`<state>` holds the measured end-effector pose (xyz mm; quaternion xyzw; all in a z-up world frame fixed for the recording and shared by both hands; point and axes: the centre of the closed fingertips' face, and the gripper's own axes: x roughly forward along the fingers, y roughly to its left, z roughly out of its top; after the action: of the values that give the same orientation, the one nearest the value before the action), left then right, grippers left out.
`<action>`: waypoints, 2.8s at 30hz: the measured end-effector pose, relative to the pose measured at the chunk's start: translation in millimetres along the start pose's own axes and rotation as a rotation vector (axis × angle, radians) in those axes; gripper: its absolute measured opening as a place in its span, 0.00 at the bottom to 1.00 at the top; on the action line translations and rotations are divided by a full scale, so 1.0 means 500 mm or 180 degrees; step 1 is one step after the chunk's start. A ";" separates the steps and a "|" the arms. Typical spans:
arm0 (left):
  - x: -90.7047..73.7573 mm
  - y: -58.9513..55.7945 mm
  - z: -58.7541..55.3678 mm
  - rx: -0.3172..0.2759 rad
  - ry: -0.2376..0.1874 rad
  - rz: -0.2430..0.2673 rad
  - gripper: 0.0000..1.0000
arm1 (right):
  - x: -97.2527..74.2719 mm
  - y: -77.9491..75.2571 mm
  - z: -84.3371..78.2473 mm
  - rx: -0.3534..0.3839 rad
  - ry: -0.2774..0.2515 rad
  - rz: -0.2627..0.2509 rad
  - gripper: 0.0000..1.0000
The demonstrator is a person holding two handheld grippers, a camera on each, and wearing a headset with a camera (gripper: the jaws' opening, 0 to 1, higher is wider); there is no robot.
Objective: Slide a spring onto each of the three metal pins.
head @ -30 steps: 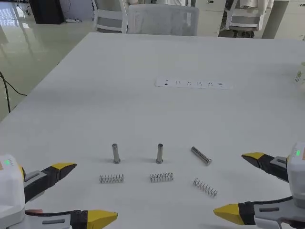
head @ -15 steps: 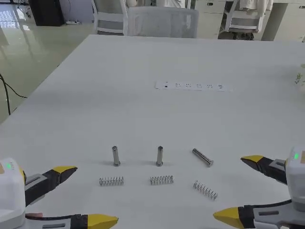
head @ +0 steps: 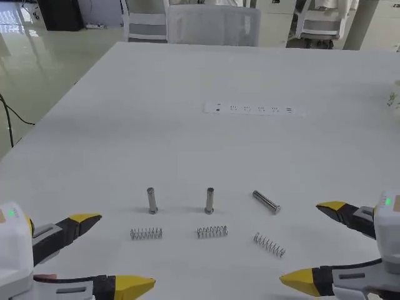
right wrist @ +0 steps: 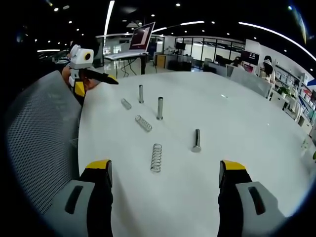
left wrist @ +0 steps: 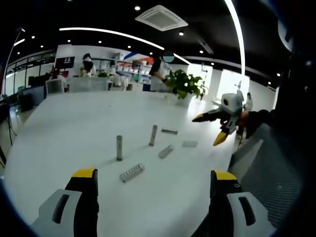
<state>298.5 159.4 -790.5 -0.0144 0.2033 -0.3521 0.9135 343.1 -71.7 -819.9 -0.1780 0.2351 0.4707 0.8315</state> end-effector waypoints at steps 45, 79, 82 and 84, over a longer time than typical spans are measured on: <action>0.001 0.002 0.001 0.0001 0.0000 0.0008 0.89 | 0.012 -0.021 0.020 0.0006 -0.0018 0.0004 0.88; -0.001 0.003 0.000 -0.0021 -0.0004 0.0017 0.89 | 0.082 -0.074 0.101 -0.0211 0.0061 0.0096 0.79; -0.001 0.004 0.000 -0.0022 -0.0008 0.0021 0.89 | 0.090 -0.082 0.105 -0.0183 0.0077 0.0084 0.76; -0.001 0.005 0.000 -0.0025 -0.0011 0.0024 0.89 | 0.096 -0.089 0.102 -0.0194 0.0123 0.0063 0.73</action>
<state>299.7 161.6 -790.6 -0.0178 0.2031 -0.3479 0.9151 414.7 -33.6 -801.3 -0.2100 0.2385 0.4823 0.8163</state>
